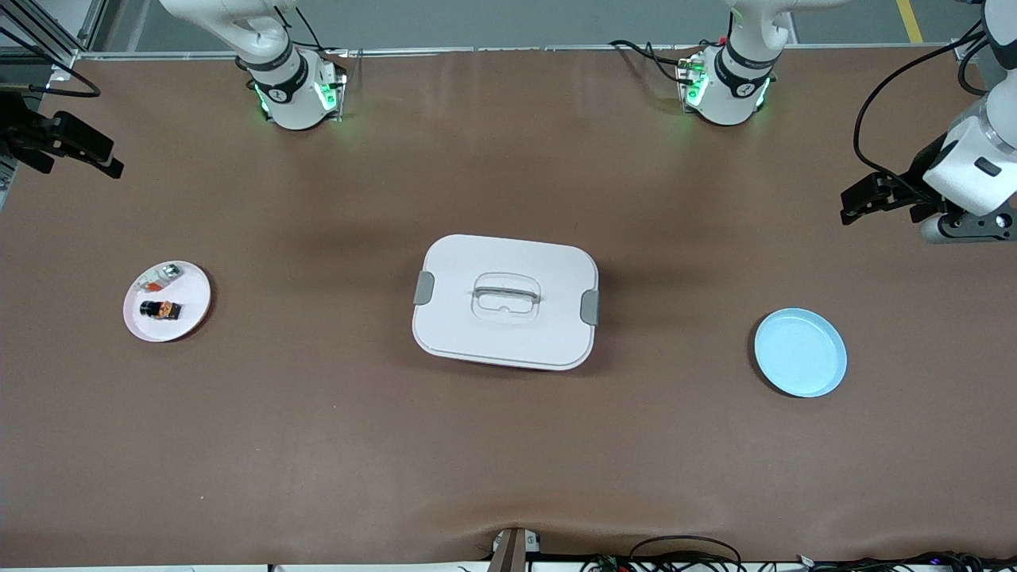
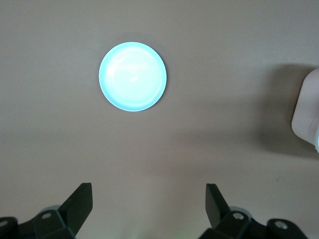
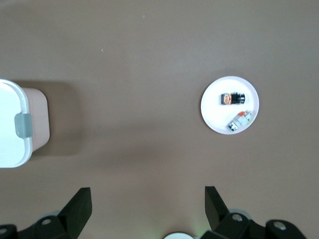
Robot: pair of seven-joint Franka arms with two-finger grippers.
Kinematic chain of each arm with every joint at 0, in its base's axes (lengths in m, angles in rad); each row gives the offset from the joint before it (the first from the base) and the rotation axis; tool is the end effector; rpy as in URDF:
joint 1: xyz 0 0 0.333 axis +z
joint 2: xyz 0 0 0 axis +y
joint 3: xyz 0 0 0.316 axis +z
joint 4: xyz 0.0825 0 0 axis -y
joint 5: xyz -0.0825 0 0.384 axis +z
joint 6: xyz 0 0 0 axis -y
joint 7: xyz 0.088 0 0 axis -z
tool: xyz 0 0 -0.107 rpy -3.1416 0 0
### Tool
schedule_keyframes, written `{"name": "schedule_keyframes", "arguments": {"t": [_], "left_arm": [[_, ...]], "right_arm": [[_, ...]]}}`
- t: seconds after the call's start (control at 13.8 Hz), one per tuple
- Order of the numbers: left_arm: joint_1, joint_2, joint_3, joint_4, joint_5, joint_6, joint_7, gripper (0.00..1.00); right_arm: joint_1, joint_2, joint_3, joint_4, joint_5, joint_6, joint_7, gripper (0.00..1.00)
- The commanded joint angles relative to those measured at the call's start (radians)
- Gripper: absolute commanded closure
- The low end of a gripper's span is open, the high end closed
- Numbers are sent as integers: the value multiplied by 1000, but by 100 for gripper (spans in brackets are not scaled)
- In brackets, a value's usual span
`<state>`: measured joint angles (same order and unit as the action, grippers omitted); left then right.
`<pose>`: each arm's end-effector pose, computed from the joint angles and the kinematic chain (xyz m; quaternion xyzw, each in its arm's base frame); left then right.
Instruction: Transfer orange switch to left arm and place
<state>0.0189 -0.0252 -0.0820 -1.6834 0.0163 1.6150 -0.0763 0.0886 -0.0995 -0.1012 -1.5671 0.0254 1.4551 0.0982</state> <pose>0.5466 -0.0334 0.5889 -0.9997 -0.0061 0.0209 0.0106 0.5109 -0.0066 0.6690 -0.9984 0.0537 0.0072 0.0173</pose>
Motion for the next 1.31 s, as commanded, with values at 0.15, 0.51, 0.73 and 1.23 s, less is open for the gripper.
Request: {"name": "schedule_keyframes", "arguments": {"t": [0.15,0.51,0.73,1.23], "left_arm": [[7,-4,-7,13,-4,-20,10,0],[6,-4,-7,13,-4,-20,10,0],[6,-4,-7,13,-4,-20,12,0],[9,-2,-7,13,-4,-21,12,0]], "right_arm": [[-10,-28,9,-24,8,68,-32,0],[-12,-28,3,-25,7,79,-77,0],[-12,-28,3,-27,5,76,-77,0],[-41,-26,14,-25,5,74,-77,0]]}}
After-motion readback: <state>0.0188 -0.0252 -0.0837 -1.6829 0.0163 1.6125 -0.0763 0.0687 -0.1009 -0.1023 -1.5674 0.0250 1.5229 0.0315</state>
